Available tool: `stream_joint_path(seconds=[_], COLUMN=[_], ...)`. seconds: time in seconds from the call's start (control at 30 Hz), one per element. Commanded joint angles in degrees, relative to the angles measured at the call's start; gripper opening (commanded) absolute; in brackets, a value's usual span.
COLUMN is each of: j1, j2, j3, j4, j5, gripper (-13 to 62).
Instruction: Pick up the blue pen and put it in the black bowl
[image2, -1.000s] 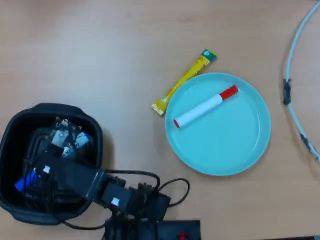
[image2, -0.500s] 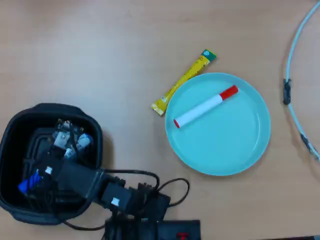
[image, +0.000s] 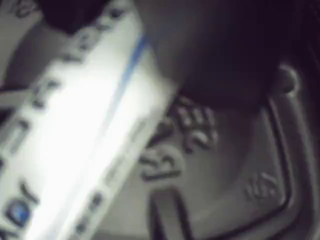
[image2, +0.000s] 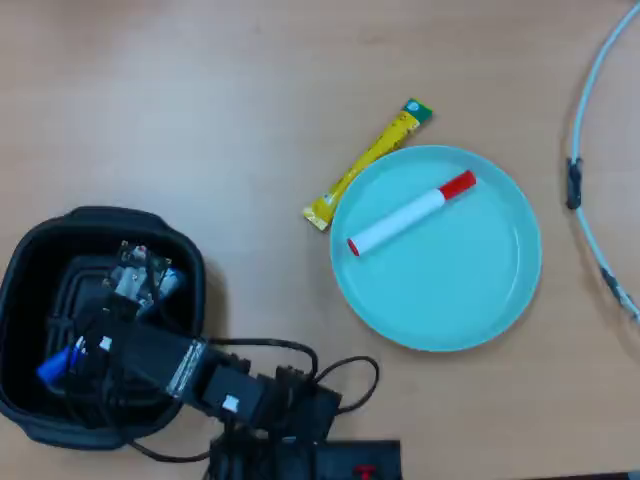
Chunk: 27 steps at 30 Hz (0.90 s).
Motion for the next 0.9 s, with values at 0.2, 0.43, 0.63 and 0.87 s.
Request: stream_joint_path(seconds=[0.2,0.43,0.63,0.87], j1=[-0.62,-0.44,0.18,6.77], j2=[2.72,2.99,6.15,18.81], j3=[-2.46,-2.37,-3.78,-10.2], j4=[-2.37,-2.11,5.54,19.51], j5=[-1.32,-1.14,-1.23,-1.76], gripper=[22.9,26.7,26.6,26.7])
